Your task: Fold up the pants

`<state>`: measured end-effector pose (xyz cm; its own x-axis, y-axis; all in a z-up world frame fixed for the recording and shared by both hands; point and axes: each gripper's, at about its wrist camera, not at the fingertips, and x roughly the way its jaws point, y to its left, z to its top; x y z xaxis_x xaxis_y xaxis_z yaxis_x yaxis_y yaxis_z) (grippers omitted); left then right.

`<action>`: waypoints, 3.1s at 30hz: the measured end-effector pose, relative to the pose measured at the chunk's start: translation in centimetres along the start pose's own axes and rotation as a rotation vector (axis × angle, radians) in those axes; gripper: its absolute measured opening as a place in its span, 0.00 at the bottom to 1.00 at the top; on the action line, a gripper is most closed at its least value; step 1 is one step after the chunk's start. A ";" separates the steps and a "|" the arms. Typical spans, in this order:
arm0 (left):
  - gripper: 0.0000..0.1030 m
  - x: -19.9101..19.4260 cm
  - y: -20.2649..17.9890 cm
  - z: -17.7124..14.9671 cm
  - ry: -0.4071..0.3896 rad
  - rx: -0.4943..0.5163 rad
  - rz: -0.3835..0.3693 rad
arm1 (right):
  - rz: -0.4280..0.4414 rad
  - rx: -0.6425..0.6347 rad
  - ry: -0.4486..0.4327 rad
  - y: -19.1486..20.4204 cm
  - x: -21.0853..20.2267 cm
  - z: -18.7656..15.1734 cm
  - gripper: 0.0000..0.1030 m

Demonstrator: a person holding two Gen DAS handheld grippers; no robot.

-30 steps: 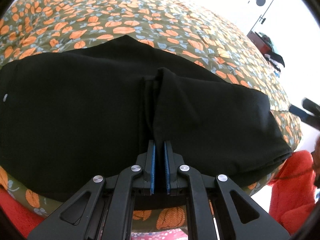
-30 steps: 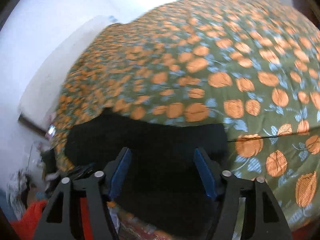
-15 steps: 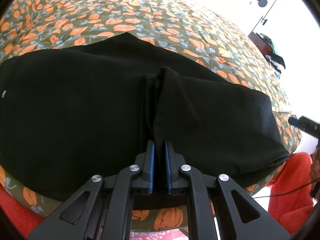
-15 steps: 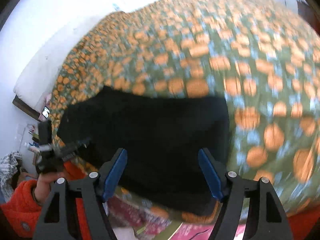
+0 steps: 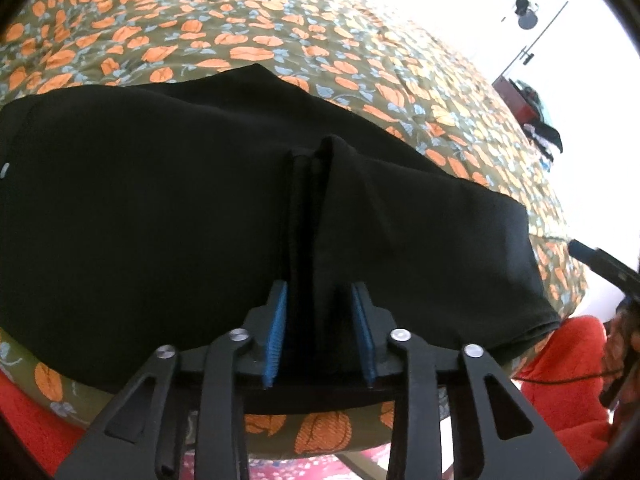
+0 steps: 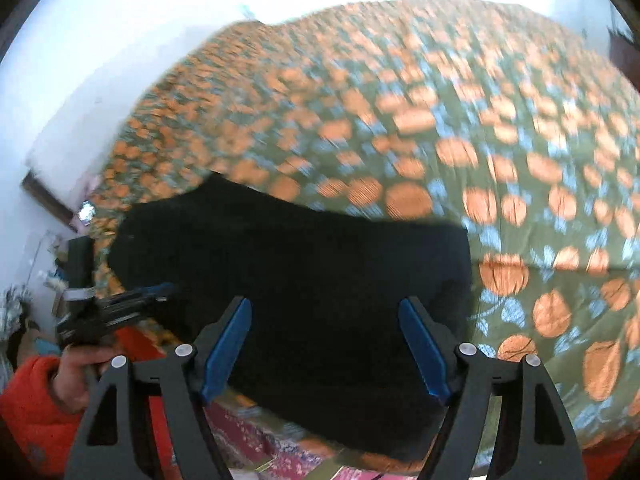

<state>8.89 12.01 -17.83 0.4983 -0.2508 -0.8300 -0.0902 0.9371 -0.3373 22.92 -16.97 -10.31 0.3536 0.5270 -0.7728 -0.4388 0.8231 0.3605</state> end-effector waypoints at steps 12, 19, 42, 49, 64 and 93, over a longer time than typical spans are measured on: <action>0.46 -2.0 0.2 0.3 -0.091 -0.016 0.037 | 0.021 0.068 0.124 -0.5 2.5 -5.5 0.78; 0.48 -2.9 0.7 0.7 -0.149 -0.044 0.064 | -0.052 0.029 -0.114 -0.2 -1.5 -3.9 0.83; 0.50 -3.6 2.0 0.8 -0.189 -0.088 0.096 | -0.087 0.122 -0.151 -2.3 -2.0 -4.0 0.83; 0.50 -3.7 2.2 0.7 -0.191 -0.095 0.099 | -0.086 0.138 -0.149 -2.7 -1.8 -4.0 0.83; 0.51 -3.7 2.6 0.8 -0.194 -0.104 0.104 | -0.086 0.159 -0.144 -3.1 -1.8 -4.2 0.83; 0.51 -13.1 26.3 -8.2 -0.556 -1.017 -0.059 | -0.035 0.154 -0.114 -2.2 -0.2 -3.4 0.83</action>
<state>-7.05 37.96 -19.47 0.8124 0.0902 -0.5761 -0.5794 0.2362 -0.7801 21.04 -19.66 -12.69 0.4621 0.5105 -0.7252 -0.2962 0.8596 0.4164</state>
